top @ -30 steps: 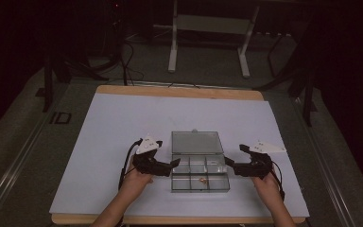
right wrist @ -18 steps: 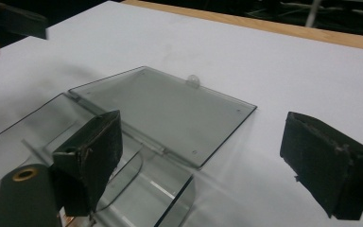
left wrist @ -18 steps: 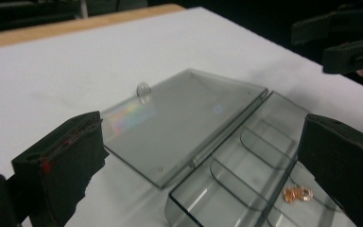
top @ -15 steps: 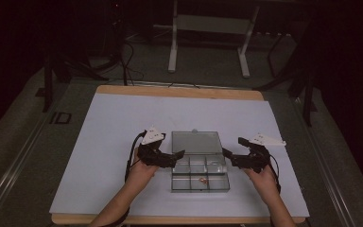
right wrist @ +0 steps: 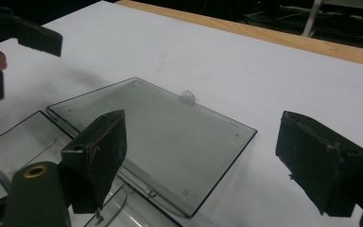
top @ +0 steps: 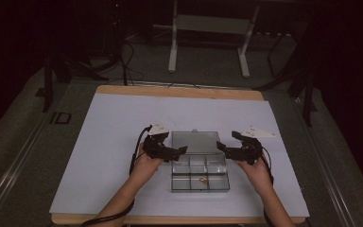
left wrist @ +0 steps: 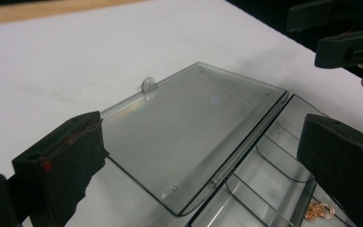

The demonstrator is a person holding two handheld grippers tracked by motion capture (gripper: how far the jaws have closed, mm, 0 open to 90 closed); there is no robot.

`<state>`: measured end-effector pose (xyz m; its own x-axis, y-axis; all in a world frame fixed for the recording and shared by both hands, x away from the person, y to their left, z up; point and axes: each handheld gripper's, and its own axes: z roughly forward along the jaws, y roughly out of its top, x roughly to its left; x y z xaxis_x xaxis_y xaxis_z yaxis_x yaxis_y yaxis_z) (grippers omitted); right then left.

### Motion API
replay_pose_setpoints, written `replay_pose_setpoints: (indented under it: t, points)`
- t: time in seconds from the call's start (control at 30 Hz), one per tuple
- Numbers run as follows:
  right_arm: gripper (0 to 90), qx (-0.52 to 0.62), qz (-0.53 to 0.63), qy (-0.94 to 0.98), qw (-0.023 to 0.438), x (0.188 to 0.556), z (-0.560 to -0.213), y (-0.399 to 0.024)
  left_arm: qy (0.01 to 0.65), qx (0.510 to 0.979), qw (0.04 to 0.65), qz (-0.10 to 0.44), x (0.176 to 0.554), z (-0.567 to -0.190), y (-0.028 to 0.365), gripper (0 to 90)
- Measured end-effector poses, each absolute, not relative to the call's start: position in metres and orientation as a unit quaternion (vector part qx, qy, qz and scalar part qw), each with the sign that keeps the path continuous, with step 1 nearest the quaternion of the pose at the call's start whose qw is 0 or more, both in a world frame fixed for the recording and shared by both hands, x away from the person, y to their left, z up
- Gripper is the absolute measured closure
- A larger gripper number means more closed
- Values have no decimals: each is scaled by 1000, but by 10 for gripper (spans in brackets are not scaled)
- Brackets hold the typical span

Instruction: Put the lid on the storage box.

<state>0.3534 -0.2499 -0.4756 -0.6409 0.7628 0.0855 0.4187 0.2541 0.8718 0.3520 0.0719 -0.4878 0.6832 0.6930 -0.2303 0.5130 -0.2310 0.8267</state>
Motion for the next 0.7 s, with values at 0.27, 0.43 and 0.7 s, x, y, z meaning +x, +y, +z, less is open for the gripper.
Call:
replay_pose_setpoints:
  t: [0.27,0.43,0.7]
  points:
    - [187,389,467,774,178,362,-481,-246,444,767,456,78,365,-501,71,71]
    - [218,392,462,777,173,364,-486,-244,485,749,449,52,369,-509,75,132]
    - [219,395,459,779,165,365,-490,-242,505,749,428,2,373,-519,72,186]
